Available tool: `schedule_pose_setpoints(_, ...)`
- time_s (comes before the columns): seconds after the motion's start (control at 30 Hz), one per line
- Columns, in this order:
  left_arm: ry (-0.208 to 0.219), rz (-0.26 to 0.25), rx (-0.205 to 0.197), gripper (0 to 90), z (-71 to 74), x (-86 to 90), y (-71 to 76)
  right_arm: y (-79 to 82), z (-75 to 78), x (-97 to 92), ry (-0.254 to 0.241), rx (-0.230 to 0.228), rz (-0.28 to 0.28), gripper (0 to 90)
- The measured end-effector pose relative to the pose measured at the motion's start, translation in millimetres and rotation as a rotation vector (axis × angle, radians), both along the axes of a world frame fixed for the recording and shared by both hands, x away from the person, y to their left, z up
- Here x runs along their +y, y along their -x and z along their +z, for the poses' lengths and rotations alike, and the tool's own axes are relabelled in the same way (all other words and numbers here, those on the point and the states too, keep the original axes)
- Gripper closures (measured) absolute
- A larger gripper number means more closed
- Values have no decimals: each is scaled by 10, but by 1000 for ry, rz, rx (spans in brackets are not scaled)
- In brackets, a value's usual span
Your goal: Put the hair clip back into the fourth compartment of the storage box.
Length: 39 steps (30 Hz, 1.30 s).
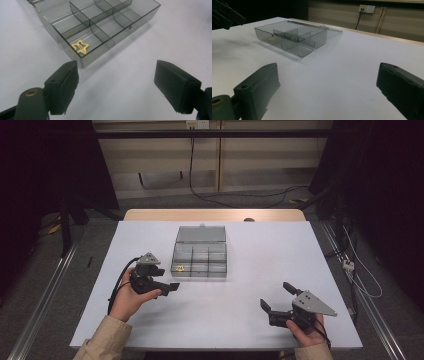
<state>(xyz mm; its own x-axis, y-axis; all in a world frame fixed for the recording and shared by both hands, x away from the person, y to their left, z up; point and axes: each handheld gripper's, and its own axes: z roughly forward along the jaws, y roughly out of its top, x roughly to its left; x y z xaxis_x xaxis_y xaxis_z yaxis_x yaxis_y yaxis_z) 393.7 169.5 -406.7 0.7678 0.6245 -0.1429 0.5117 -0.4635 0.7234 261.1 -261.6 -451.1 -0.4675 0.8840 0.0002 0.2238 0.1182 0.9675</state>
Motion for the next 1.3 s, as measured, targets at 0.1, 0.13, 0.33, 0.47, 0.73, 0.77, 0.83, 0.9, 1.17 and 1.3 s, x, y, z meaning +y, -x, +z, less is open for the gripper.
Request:
schedule_pose_setpoints(0.1,1,4,0,187,-28,49,32,-1,0,2,3,-1,0,37)
schedule_pose_setpoints(0.13,-4,4,-3,187,-41,65,38,-2,0,2,3,-1,2,37)
schedule_pose_setpoints(0.33,-5,17,0,179,-113,146,92,1,2,1,1,-1,-1,37)
schedule_pose_setpoints(0.47,-3,20,2,172,-132,190,117,0,3,3,1,-1,2,39)
schedule_pose_setpoints(0.73,2,21,7,167,-207,251,176,1,5,3,1,-3,2,40)
schedule_pose_setpoints(0.77,-6,19,10,167,-217,263,180,1,5,3,1,-3,2,40)
schedule_pose_setpoints(0.83,-6,20,17,166,-239,278,196,1,5,5,2,-2,2,40)
schedule_pose_setpoints(0.9,-8,26,13,166,-257,284,215,2,6,6,2,-2,3,40)
schedule_pose_setpoints(1.17,-7,21,13,165,-292,342,280,2,6,7,4,-4,4,40)
schedule_pose_setpoints(1.3,-10,22,15,165,-309,373,325,4,7,10,4,-4,5,40)
